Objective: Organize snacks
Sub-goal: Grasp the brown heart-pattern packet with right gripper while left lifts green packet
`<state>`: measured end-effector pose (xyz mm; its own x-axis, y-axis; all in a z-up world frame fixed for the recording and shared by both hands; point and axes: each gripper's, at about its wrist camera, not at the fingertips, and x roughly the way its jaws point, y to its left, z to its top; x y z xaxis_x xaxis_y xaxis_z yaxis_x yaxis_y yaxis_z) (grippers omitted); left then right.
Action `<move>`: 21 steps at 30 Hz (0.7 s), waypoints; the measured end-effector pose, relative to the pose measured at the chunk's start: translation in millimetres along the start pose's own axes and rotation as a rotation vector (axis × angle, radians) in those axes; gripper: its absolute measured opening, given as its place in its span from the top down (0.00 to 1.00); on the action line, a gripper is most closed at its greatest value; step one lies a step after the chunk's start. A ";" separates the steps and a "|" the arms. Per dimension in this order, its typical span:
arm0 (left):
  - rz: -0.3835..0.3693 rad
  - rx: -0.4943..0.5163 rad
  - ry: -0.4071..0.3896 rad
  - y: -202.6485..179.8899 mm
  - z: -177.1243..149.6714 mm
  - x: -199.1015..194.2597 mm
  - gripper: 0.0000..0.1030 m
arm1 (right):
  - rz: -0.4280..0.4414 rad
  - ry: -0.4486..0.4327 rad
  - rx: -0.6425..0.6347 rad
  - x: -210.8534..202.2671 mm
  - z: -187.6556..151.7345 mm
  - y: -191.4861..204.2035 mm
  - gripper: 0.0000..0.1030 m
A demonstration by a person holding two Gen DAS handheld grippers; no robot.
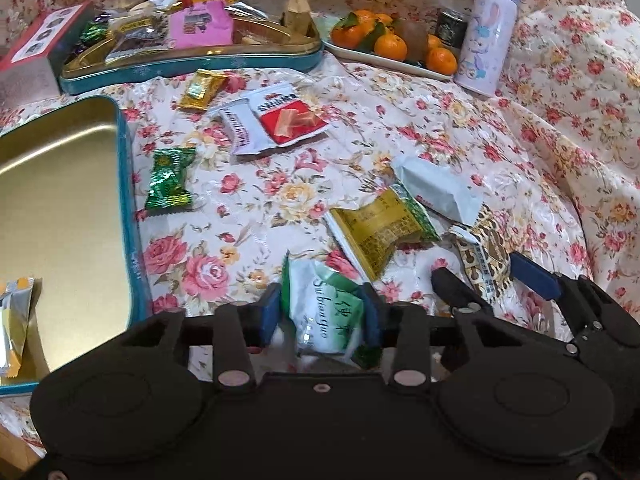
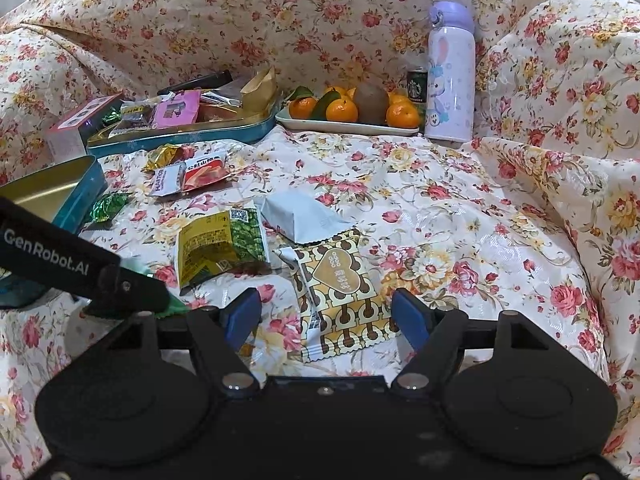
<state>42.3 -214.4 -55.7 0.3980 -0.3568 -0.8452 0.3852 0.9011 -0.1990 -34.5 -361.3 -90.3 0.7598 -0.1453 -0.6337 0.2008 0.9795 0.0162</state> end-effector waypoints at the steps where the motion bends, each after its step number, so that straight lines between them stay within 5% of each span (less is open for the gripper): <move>1: -0.011 -0.010 0.003 2.7 0.0 -0.3 0.54 | -0.002 0.002 0.003 -0.2 0.6 -0.2 0.29; 14: -0.051 -0.062 0.004 16.8 -8.1 -11.6 0.54 | -0.014 0.009 -0.009 7.5 8.0 -1.0 0.31; 21: -0.045 -0.050 -0.029 20.4 -15.0 -28.6 0.54 | -0.021 0.019 -0.023 -1.9 4.4 6.5 0.62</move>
<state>26.3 -182.2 -43.0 0.4052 -0.4036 -0.8203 0.3619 0.8948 -0.2616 -32.0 -355.3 -85.6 0.7435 -0.1633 -0.6485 0.2021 0.9793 -0.0150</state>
